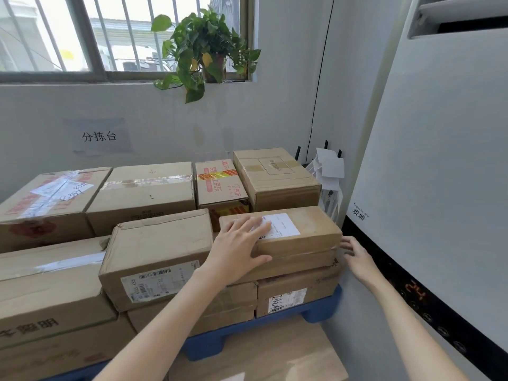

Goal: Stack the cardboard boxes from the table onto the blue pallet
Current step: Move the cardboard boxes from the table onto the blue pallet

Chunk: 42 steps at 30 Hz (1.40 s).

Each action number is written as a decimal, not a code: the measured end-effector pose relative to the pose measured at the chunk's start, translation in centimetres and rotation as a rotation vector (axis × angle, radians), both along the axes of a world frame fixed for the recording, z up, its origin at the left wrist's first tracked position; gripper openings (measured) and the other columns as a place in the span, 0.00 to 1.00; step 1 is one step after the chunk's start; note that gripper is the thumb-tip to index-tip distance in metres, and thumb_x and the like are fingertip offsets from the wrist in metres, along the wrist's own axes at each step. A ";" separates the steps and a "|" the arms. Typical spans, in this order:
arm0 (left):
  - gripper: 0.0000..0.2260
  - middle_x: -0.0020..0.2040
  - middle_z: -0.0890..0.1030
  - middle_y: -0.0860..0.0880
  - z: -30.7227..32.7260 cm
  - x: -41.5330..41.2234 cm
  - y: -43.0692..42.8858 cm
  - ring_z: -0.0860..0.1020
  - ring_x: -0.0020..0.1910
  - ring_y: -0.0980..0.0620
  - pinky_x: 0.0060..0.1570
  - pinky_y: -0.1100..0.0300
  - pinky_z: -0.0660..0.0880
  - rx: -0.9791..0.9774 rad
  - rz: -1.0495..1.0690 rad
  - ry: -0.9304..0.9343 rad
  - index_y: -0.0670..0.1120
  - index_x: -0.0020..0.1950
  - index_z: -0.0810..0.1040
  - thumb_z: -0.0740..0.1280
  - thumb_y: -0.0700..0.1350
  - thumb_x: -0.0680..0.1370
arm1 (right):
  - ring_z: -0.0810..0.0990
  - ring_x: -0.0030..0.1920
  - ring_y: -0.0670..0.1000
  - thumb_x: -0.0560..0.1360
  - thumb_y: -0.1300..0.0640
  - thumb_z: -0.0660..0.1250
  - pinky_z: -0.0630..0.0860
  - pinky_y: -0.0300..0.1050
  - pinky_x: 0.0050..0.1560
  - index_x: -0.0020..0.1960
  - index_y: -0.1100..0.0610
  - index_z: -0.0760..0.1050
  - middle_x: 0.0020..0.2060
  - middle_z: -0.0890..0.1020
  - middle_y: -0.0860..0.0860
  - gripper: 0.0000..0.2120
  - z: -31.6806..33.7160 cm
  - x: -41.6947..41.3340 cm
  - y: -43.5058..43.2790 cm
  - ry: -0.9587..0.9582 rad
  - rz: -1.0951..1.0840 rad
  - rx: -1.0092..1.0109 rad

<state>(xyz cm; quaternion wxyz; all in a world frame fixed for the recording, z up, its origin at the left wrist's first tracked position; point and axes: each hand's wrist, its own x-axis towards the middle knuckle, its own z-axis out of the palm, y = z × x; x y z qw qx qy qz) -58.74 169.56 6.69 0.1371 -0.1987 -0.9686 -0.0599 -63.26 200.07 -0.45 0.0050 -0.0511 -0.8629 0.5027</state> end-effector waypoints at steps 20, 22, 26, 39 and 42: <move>0.31 0.78 0.56 0.54 0.1 0.3 -0.4 0.51 0.77 0.50 0.74 0.51 0.49 -0.052 0.009 -0.021 0.57 0.78 0.53 0.60 0.61 0.78 | 0.73 0.62 0.54 0.68 0.57 0.78 0.72 0.53 0.64 0.74 0.50 0.59 0.61 0.75 0.52 0.42 -3.4 0.8 -1.3 -0.085 0.145 0.199; 0.32 0.78 0.55 0.54 0.3 0.3 -0.4 0.51 0.77 0.51 0.74 0.51 0.48 -0.036 0.003 -0.041 0.57 0.78 0.53 0.59 0.64 0.77 | 0.73 0.63 0.54 0.69 0.60 0.76 0.72 0.52 0.64 0.74 0.49 0.58 0.62 0.75 0.52 0.41 -2.7 0.6 -1.0 -0.107 0.191 0.211; 0.33 0.78 0.56 0.55 2.2 -0.1 -0.9 0.52 0.77 0.53 0.75 0.49 0.49 0.111 0.033 -0.055 0.57 0.78 0.55 0.55 0.68 0.75 | 0.68 0.71 0.58 0.74 0.69 0.68 0.70 0.49 0.64 0.78 0.46 0.52 0.68 0.70 0.53 0.41 0.6 -1.1 0.0 -0.085 0.186 0.223; 0.23 0.72 0.69 0.47 6.1 -8.9 -7.9 0.70 0.68 0.45 0.62 0.49 0.71 0.146 0.407 -0.185 0.50 0.74 0.65 0.63 0.51 0.80 | 0.72 0.65 0.57 0.77 0.67 0.63 0.73 0.52 0.60 0.68 0.55 0.71 0.67 0.72 0.55 0.21 11.1 -8.7 -8.5 0.426 0.011 0.500; 0.26 0.75 0.65 0.46 5.2 -11.1 -7.3 0.65 0.72 0.44 0.68 0.47 0.66 0.131 0.377 -0.274 0.48 0.75 0.63 0.66 0.48 0.79 | 0.69 0.69 0.55 0.75 0.62 0.69 0.70 0.54 0.66 0.69 0.53 0.69 0.70 0.69 0.53 0.25 11.2 -10.3 -10.9 0.442 0.128 0.597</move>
